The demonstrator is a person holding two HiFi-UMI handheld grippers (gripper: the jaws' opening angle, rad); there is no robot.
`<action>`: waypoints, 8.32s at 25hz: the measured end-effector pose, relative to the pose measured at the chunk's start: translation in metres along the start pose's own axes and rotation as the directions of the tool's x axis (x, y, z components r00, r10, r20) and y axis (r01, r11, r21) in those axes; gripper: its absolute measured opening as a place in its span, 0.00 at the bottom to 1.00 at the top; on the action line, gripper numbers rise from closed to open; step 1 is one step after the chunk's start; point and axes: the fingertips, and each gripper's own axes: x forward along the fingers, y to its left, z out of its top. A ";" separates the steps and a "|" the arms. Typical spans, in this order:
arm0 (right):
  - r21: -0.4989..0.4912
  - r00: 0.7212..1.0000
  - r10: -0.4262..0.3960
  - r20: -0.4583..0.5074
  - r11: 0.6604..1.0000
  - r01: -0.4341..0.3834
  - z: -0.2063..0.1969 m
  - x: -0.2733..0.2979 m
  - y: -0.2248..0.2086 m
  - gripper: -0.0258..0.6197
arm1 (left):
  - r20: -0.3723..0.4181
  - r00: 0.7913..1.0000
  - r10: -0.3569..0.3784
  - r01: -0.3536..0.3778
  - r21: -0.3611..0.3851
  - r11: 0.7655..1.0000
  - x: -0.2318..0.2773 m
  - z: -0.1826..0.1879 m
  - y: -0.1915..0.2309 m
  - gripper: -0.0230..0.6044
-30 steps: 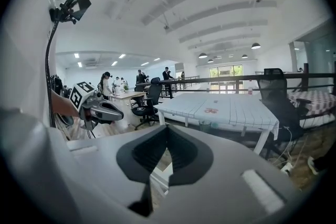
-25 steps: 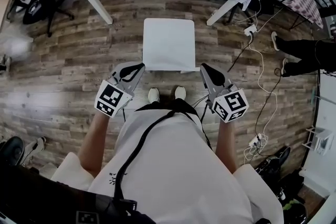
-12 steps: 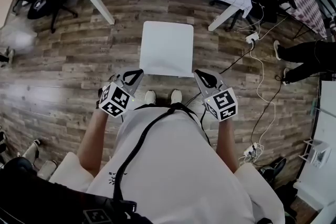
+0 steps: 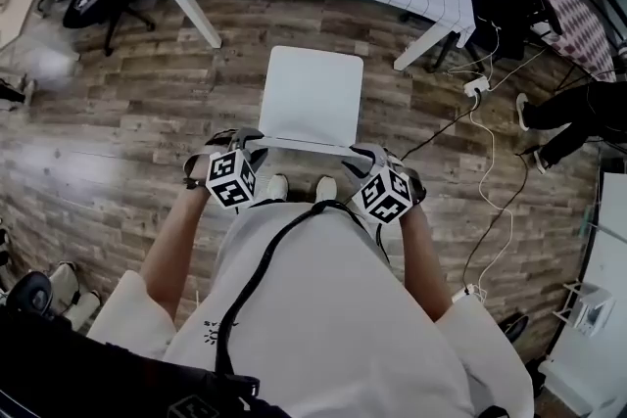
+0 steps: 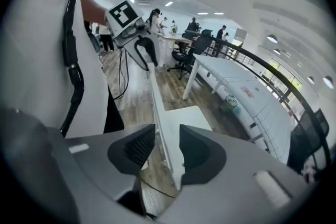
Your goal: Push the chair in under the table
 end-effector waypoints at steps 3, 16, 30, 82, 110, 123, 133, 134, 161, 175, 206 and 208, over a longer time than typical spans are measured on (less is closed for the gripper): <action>-0.103 0.997 0.040 -0.068 0.994 -0.047 -0.007 0.012 0.006 0.34 | -0.077 0.997 -0.030 0.035 0.071 0.997 0.014 -0.007 -0.005 0.29; -0.251 0.956 0.098 -0.277 0.953 -0.170 -0.038 0.055 0.004 0.33 | -0.265 0.958 -0.107 0.179 0.267 0.947 0.058 -0.028 -0.013 0.34; -0.221 0.939 0.140 -0.315 0.951 -0.216 -0.049 0.068 -0.001 0.17 | -0.277 0.953 -0.121 0.201 0.280 0.939 0.080 -0.029 -0.012 0.19; -0.195 0.954 0.219 -0.202 0.946 -0.259 -0.032 0.101 -0.116 0.17 | -0.342 0.937 -0.077 0.153 0.201 0.968 0.124 -0.006 0.106 0.22; -0.137 0.941 0.186 -0.283 0.963 -0.232 -0.002 0.136 -0.188 0.17 | -0.227 0.958 -0.176 0.235 0.269 0.934 0.139 -0.005 0.190 0.19; -0.137 0.937 0.162 -0.309 0.967 -0.212 0.002 0.142 -0.198 0.17 | -0.222 0.957 -0.188 0.246 0.277 0.929 0.142 -0.007 0.202 0.18; -0.141 0.937 0.166 -0.308 0.966 -0.218 0.003 0.148 -0.214 0.17 | -0.220 0.956 -0.193 0.249 0.270 0.930 0.147 -0.002 0.217 0.19; -0.141 0.936 0.169 -0.308 0.965 -0.220 0.004 0.149 -0.216 0.17 | -0.220 0.956 -0.194 0.251 0.267 0.930 0.147 -0.002 0.219 0.19; -0.196 0.941 0.192 -0.279 0.948 -0.252 0.009 0.183 -0.352 0.17 | -0.257 0.953 -0.160 0.217 0.211 0.953 0.198 0.037 0.338 0.19; -0.218 0.947 0.203 -0.248 0.941 -0.259 0.019 0.199 -0.424 0.17 | -0.285 0.951 -0.122 0.183 0.200 0.962 0.223 0.055 0.406 0.20; -0.201 0.964 0.137 -0.230 0.962 -0.184 0.048 0.241 -0.534 0.19 | -0.269 0.958 -0.096 0.165 0.247 0.955 0.260 0.067 0.527 0.22; -0.200 0.964 0.127 -0.233 0.964 -0.176 0.048 0.241 -0.539 0.19 | -0.267 0.959 -0.099 0.168 0.248 0.954 0.262 0.068 0.530 0.22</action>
